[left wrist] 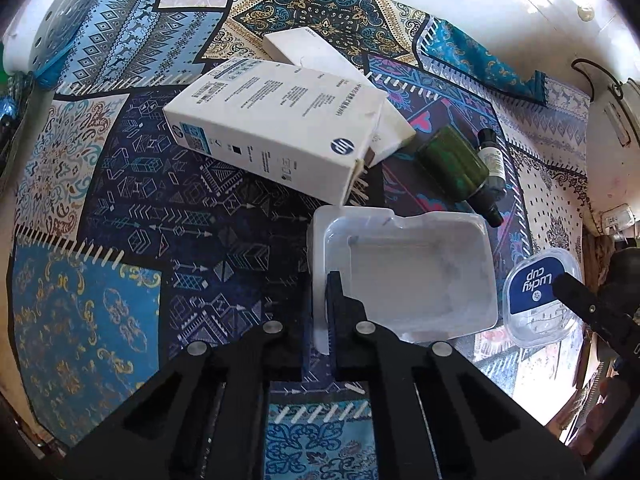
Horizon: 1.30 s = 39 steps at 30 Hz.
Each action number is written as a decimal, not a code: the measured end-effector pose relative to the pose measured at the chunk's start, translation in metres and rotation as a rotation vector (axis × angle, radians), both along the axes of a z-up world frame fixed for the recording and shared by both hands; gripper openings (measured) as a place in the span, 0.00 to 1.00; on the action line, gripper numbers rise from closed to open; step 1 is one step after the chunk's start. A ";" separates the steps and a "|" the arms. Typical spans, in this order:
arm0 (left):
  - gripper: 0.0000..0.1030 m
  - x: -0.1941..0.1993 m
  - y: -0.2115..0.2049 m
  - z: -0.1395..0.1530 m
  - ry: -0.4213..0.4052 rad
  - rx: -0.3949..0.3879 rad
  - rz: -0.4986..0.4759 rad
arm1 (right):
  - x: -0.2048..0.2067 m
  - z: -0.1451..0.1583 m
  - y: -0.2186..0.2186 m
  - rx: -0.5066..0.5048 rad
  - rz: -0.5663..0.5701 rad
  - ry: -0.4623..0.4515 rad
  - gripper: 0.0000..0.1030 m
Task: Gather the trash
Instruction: 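Grasp the white foam tray with left tool while right tool grasps the blue tub, then carry the foam tray and blue tub down toward the floor bin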
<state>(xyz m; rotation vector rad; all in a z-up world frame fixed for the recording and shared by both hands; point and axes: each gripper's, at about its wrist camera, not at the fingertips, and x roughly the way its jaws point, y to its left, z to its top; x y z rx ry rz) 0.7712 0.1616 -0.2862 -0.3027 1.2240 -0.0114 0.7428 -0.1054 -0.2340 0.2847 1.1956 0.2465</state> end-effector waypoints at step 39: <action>0.05 -0.298 -0.058 0.089 -0.260 0.103 0.087 | -0.235 0.064 -0.035 0.019 0.146 -0.235 0.51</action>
